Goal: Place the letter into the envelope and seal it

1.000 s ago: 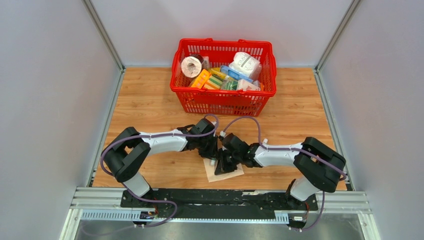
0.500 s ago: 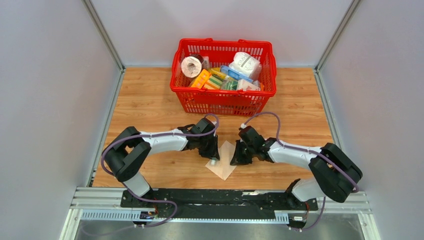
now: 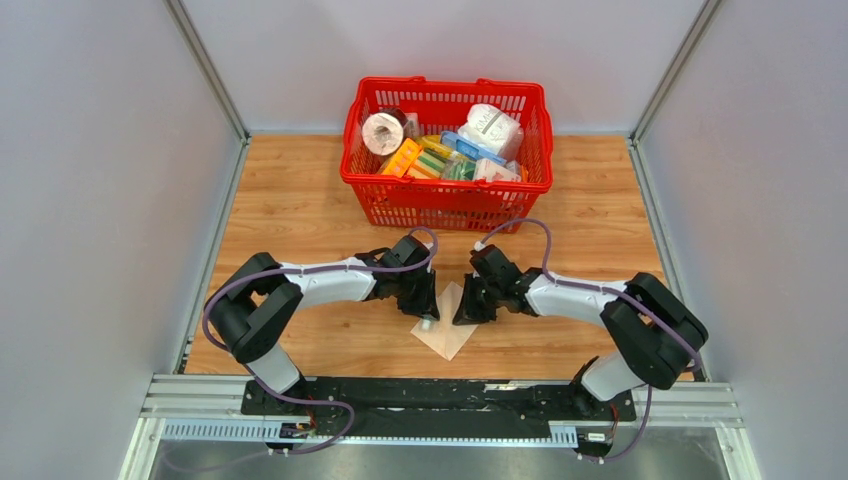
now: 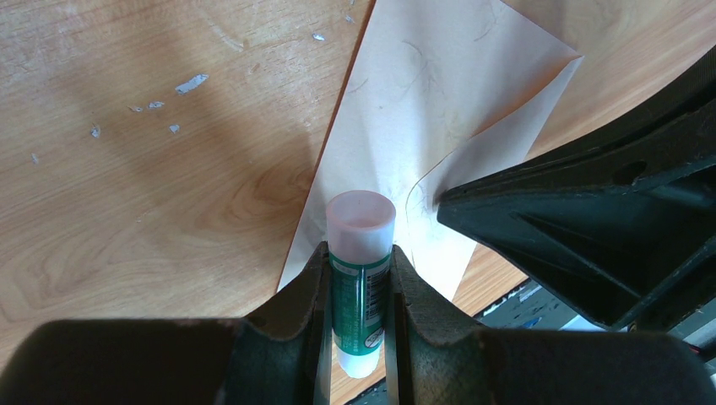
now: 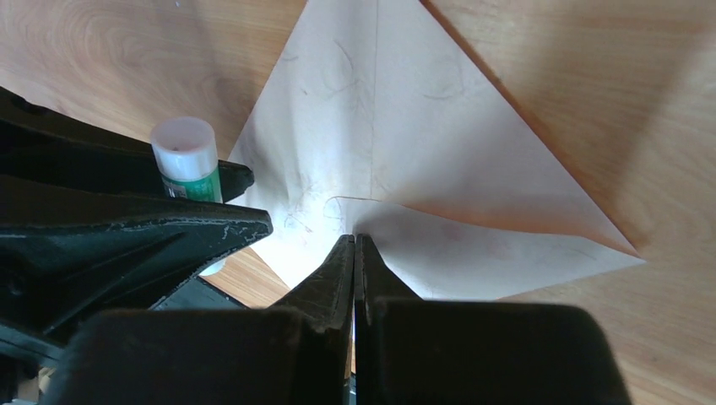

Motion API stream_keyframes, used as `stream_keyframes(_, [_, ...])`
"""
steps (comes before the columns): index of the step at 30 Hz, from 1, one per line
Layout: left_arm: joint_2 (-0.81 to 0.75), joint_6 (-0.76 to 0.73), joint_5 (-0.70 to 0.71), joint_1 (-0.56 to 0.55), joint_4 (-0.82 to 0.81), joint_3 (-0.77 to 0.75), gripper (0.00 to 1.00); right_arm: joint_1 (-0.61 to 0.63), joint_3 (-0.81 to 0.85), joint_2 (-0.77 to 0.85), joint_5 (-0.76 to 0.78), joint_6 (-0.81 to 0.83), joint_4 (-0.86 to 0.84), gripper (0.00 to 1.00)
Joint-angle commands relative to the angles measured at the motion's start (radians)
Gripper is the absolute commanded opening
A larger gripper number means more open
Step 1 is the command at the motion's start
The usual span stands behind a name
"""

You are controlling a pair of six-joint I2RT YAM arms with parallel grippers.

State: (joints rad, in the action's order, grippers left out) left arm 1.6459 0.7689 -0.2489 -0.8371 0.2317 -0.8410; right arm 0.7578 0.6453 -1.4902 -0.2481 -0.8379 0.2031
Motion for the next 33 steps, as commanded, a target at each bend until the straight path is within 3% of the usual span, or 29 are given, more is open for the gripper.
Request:
stream_keyframes(1, [0.052, -0.029, 0.062, -0.002, 0.041, 0.02, 0.0, -0.011, 0.028, -0.039, 0.032, -0.004, -0.05, 0.0])
stream_keyframes(14, [0.051, -0.031, 0.059, -0.002, 0.029, 0.034, 0.0, -0.112, -0.032, -0.009, 0.05, -0.02, -0.059, 0.0])
stream_keyframes(33, [0.071, -0.029, 0.039, -0.002, 0.018, 0.029, 0.0, -0.106, 0.014, -0.031, 0.003, -0.064, -0.139, 0.0])
